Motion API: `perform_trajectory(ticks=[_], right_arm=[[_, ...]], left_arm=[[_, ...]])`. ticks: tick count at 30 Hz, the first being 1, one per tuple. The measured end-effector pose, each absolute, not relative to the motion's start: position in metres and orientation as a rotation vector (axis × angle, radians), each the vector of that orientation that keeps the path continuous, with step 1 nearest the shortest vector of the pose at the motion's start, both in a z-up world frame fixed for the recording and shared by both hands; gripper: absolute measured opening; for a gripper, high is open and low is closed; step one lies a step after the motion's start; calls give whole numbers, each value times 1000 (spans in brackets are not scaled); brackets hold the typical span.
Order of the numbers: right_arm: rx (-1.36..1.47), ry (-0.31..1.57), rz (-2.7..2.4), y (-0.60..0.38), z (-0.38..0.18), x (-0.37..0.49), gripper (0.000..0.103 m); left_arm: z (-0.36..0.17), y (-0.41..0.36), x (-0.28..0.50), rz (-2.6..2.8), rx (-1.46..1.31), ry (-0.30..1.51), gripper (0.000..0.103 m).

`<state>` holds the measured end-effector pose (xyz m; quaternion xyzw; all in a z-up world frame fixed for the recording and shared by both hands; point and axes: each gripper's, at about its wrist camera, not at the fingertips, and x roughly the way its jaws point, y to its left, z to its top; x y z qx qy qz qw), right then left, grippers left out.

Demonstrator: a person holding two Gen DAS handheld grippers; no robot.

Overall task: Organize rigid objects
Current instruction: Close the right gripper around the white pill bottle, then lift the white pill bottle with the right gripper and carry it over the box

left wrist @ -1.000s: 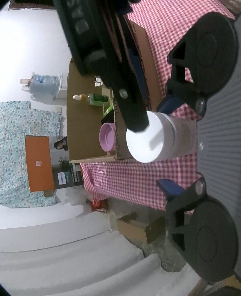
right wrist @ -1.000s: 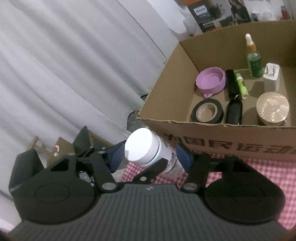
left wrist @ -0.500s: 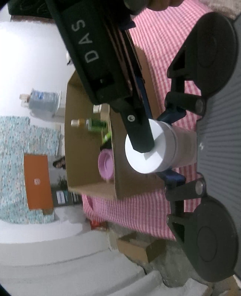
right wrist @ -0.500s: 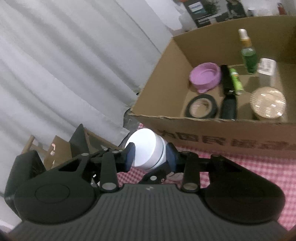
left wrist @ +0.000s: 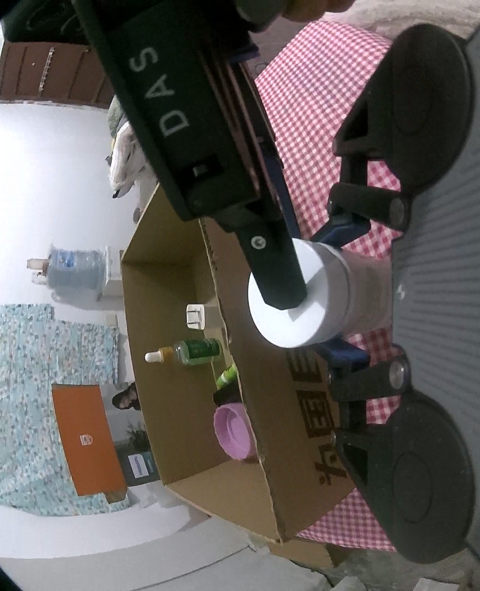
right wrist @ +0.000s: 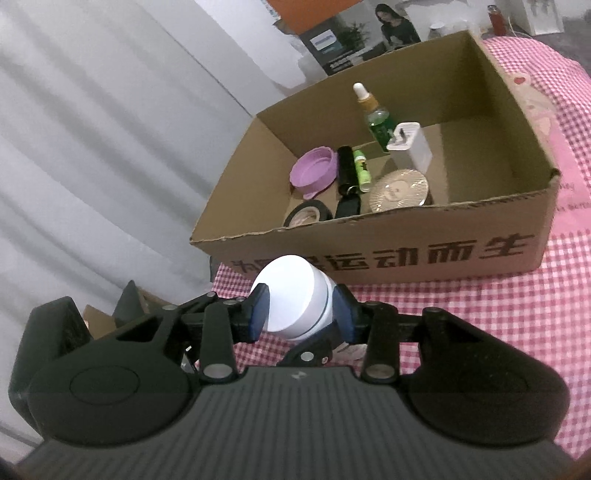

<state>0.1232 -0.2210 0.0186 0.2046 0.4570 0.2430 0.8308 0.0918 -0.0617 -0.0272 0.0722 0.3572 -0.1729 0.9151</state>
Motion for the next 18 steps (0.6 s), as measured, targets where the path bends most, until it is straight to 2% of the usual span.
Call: perform_trajectory(ticks=[18], right_arm=[[441, 966, 534, -219, 14, 126, 47]], left_arm=[[-29, -70, 104, -335, 176, 766, 55]])
